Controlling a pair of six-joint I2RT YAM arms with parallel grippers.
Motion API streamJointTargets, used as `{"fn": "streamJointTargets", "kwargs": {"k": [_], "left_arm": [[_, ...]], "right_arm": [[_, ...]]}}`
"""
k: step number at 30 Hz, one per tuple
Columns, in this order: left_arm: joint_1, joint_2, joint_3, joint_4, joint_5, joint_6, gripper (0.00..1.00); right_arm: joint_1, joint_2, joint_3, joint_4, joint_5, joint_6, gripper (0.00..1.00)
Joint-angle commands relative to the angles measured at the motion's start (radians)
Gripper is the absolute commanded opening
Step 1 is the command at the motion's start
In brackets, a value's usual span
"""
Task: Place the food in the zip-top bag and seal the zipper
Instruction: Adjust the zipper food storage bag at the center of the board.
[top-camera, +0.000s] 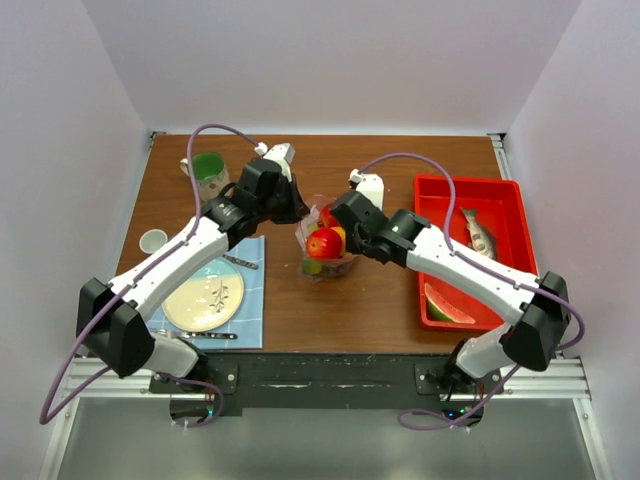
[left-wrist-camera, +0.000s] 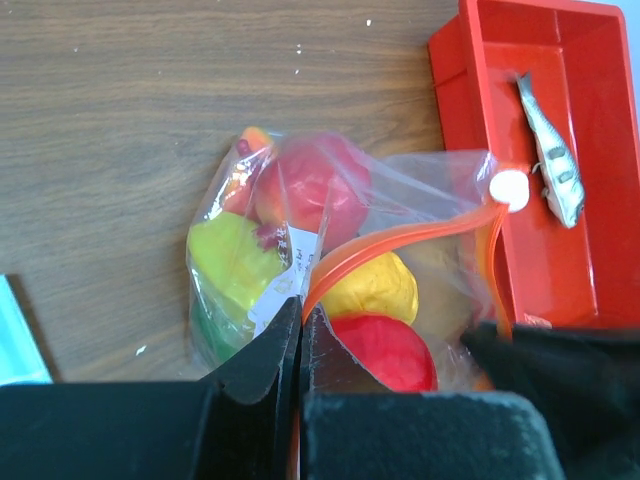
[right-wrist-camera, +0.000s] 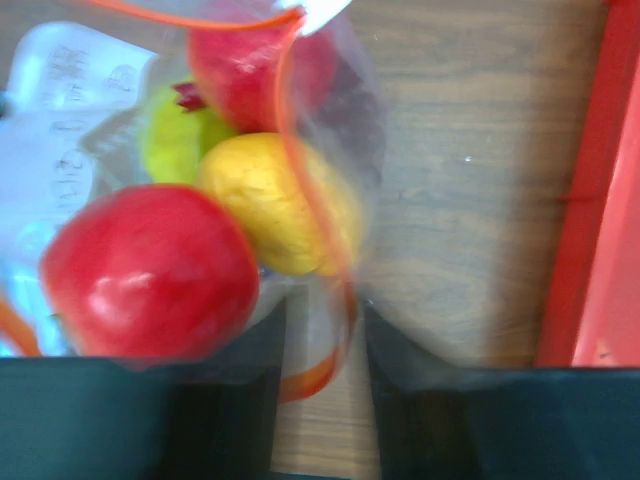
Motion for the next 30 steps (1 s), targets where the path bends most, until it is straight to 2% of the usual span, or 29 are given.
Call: {"fn": "streamJointTargets", "kwargs": {"k": [1,7,9,12,14,18,20,21,24,26,30], "left_arm": [[0.009,-0.067,0.071,-0.057,-0.018,0.013,0.0],[0.006,-0.09,0.193,-0.175,0.072,0.002,0.0],[0.006,-0.102,0.203,-0.173,0.08,-0.016,0.0],[0.009,-0.092,0.186,-0.167,0.091,-0.041,0.0],[0.008,-0.095,0.158,-0.149,0.143,-0.06,0.0],[0.009,-0.165,0.12,-0.147,0.091,-0.07,0.0],[0.019,-0.164,0.124,-0.17,0.04,-0.061,0.0],[0.025,-0.149,0.127,-0.17,0.045,-0.058,0.0],[0.026,-0.118,0.147,-0.161,0.065,-0.065,0.0],[0.019,-0.125,0.12,-0.137,0.103,-0.085,0.0],[-0.024,-0.211,0.02,-0.066,0.117,-0.145,0.0]], "right_arm": [[-0.085,-0.001,0.11,0.037,-0.05,-0.015,0.02],[-0.085,0.12,0.389,-0.008,-0.123,-0.076,0.0],[-0.059,0.161,0.428,-0.017,-0.154,-0.081,0.0],[-0.046,0.197,0.435,-0.006,-0.178,-0.095,0.0],[-0.062,0.215,0.454,-0.043,-0.141,-0.115,0.0],[-0.197,0.211,0.434,-0.019,-0.274,-0.127,0.0],[-0.154,0.212,0.462,-0.013,-0.248,-0.127,0.0],[-0.082,0.217,0.476,-0.011,-0.233,-0.128,0.0],[-0.011,0.249,0.537,-0.054,-0.168,-0.142,0.0],[-0.037,0.246,0.534,-0.061,-0.162,-0.153,0.0],[-0.149,0.269,0.556,-0.043,-0.254,-0.171,0.0]]}}
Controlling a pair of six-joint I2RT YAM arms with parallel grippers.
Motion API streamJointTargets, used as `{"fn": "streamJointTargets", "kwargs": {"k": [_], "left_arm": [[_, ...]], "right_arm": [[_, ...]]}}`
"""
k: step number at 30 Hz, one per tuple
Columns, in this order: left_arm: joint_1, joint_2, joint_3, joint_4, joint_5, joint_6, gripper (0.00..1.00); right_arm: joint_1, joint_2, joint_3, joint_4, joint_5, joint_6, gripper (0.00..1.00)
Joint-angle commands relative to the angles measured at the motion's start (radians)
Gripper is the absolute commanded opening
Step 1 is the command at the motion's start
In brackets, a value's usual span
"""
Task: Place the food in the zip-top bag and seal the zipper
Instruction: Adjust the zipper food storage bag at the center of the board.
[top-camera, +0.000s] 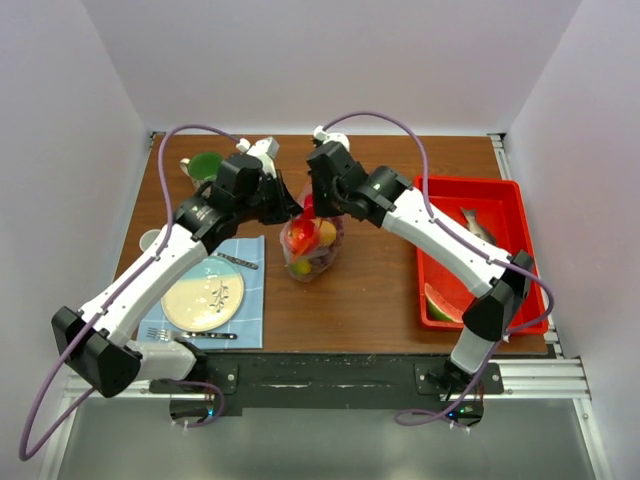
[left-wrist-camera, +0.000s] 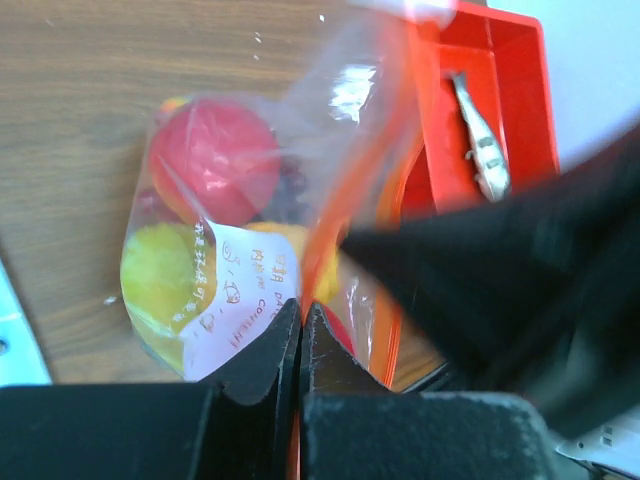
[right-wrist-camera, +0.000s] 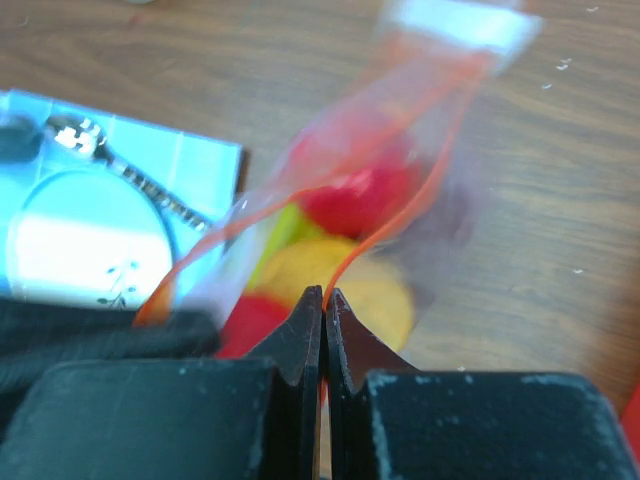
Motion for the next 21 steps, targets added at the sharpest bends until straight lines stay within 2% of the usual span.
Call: {"fn": "streamJointTargets", "kwargs": {"k": [1,6,12,15,16,20,21], "left_arm": [[-0.041,-0.096,-0.084,0.142,0.062,-0.08,0.0],[-0.041,-0.098,-0.105,0.208,0.038,-0.113,0.0],[-0.058,-0.106,-0.205,0.375,0.026,-0.189,0.01],[-0.056,-0.124,-0.251,0.4,-0.003,-0.196,0.14],[-0.056,-0.132,-0.274,0.404,-0.013,-0.194,0.21],[-0.055,-0.204,-0.305,0.372,-0.095,-0.182,0.34],[-0.053,-0.219,-0.309,0.348,-0.153,-0.18,0.36]], "right_arm": [[-0.108,0.023,0.103,0.004,-0.029,-0.035,0.0],[-0.023,0.058,0.122,0.009,-0.057,-0.066,0.0],[-0.023,0.081,0.108,0.062,-0.178,-0.122,0.0],[-0.021,0.099,0.11,0.078,-0.206,-0.147,0.0],[-0.021,0.113,0.113,0.076,-0.219,-0.153,0.0],[-0.021,0.145,0.14,0.056,-0.236,-0.175,0.0],[-0.021,0.147,0.142,0.059,-0.242,-0.176,0.0]]}}
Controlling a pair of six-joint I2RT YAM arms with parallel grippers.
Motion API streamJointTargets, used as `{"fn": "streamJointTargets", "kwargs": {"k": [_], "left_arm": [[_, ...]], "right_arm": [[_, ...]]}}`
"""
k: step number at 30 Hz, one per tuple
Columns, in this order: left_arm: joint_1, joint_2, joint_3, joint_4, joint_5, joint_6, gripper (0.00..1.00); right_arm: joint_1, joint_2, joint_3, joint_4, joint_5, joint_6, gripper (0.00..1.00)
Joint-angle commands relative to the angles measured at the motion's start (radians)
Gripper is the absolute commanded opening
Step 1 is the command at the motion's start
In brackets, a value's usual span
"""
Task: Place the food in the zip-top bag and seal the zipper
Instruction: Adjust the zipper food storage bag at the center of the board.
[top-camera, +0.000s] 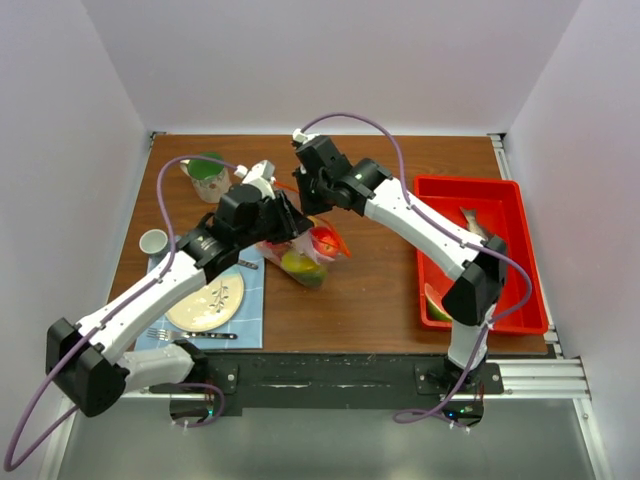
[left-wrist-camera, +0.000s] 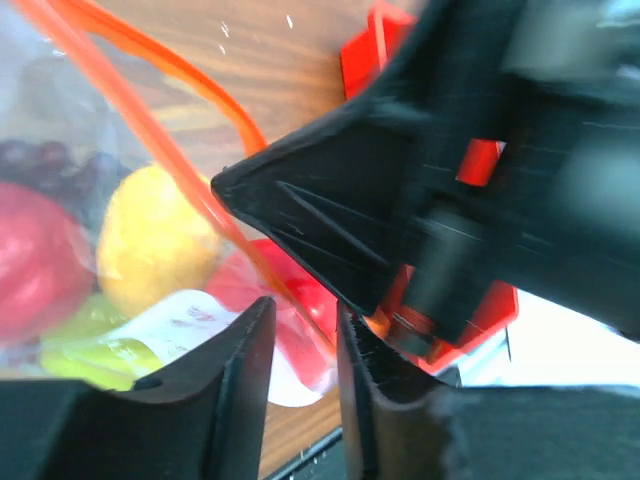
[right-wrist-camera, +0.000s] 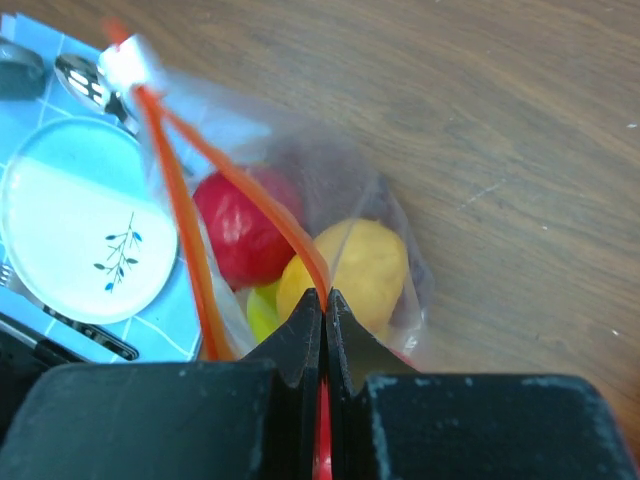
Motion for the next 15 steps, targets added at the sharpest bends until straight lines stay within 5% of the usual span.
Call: {"fn": "streamJointTargets", "kwargs": {"k": [1,9,15], "left_arm": [[-0.001,-0.109,-0.008,0.037,-0.16,-0.003,0.39],[0.051,-0.177,0.07,-0.136,-0.346,-0.005,0.43],[0.139,-0.162,0.102,-0.082,-0.36,0.139,0.45]], "right_arm": [[0.003,0.007,0.053,0.039,-0.069,-0.045,0.0],[0.004,0.024,0.083,0.039,-0.084,-0.044,0.0],[0.003,0.02,0.072,0.046,-0.09,-0.044,0.0]]}}
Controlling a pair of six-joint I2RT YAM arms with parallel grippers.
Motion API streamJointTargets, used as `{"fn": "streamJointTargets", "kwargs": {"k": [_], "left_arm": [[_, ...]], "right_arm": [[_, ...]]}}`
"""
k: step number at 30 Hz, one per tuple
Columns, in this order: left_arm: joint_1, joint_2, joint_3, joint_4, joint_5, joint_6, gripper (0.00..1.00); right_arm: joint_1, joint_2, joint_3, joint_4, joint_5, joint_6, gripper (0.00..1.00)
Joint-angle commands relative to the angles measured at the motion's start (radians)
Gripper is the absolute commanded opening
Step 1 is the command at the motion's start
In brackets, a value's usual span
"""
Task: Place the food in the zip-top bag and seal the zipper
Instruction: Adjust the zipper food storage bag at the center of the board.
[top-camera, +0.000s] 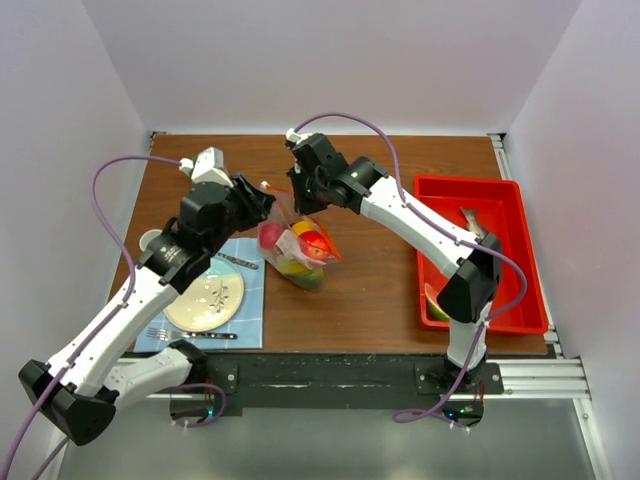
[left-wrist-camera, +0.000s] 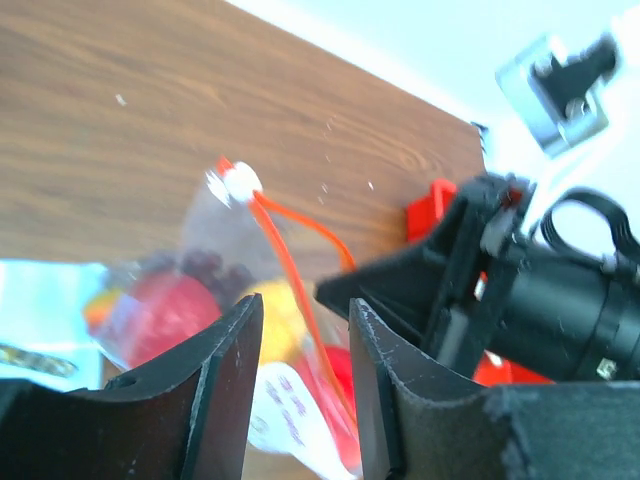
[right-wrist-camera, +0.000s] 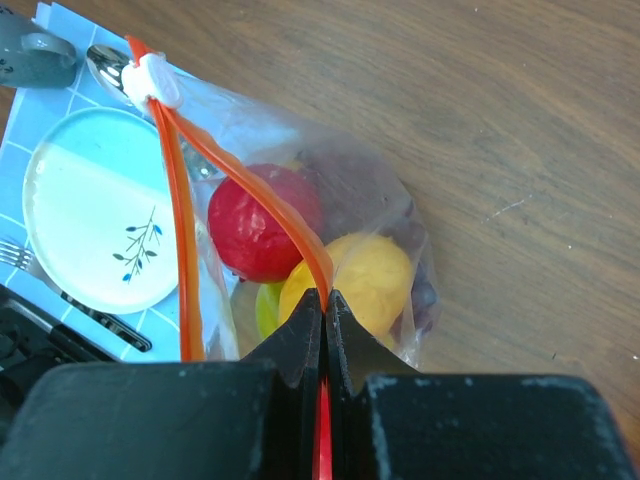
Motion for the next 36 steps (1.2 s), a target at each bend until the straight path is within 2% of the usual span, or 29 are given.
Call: {"fn": "streamJointTargets", "kwargs": {"k": [1,5,7,11,17,19,22,28,36], "left_arm": [[0.092,-0.002,0.04,0.048,-0.024,0.135,0.45],[0.204,-0.029,-0.064,0.259,0.156,0.213,0.46],[0.224,-0.035,-0.111,0.347,0.208,0.246,0.46],[0.287,-0.065,-0.299,0.696,0.352,0.28,0.48],[0.411,-0.021,-0.413,0.995,0.567,0.3,0.51],[0.434,-0.009,-0.437,1.083,0.586,0.29,0.52],[0.489,0.028,-0.485,1.201,0.664,0.263,0.52],[0.498,0.122,-0.528,1.399,0.773,0.238,0.52],[0.506,0.175,-0.543,1.475,0.788,0.277,0.54]], "right_arm": [[0.004,-0.017,0.034,0.039,-0.033,-0.019,0.0],[0.004,-0.011,0.025,0.056,-0.05,-0.019,0.0],[0.002,-0.007,0.027,0.056,-0.059,-0.017,0.0],[0.002,-0.009,0.022,0.064,-0.071,-0.014,0.0],[0.002,0.016,0.043,0.056,-0.079,-0.017,0.0],[0.002,0.02,0.051,0.053,-0.079,-0.023,0.0],[0.002,0.028,0.066,0.035,-0.079,-0.034,0.0],[0.004,0.023,0.068,0.027,-0.105,-0.037,0.0],[0.004,-0.006,0.062,0.012,-0.116,-0.04,0.0]]}}
